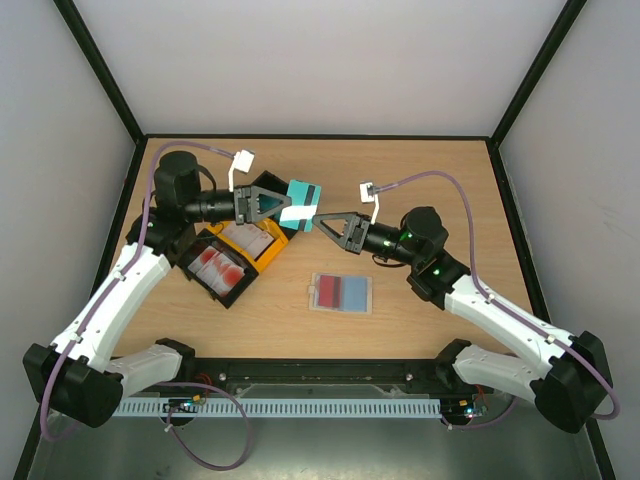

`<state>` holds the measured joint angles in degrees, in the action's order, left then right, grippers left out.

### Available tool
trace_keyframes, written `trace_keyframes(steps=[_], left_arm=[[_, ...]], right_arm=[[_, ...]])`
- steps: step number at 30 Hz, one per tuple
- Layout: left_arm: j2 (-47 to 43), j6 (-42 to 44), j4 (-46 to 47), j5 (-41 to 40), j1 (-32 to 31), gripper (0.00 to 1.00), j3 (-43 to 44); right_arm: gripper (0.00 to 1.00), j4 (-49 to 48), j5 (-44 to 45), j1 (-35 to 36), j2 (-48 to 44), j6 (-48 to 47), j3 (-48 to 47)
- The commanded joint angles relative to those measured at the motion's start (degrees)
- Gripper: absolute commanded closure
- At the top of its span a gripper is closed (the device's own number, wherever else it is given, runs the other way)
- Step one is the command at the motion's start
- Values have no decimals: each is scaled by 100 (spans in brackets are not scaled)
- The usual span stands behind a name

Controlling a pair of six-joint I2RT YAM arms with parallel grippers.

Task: Put the credit cards into the card holder
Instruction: Pick up the credit card from the storage box.

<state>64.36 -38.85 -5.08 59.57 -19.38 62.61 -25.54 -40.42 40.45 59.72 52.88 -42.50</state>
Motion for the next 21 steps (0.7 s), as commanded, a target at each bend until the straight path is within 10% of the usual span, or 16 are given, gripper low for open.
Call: trace_keyframes(steps=[1,21], left_arm=[[-63,-83,158,183,39,97,76],[-71,184,-119,-120,47,98,25]], right_arm=[[86,-56,-38,-13,15,-101,-26],[78,-104,-41,-18,94,-67,-89]])
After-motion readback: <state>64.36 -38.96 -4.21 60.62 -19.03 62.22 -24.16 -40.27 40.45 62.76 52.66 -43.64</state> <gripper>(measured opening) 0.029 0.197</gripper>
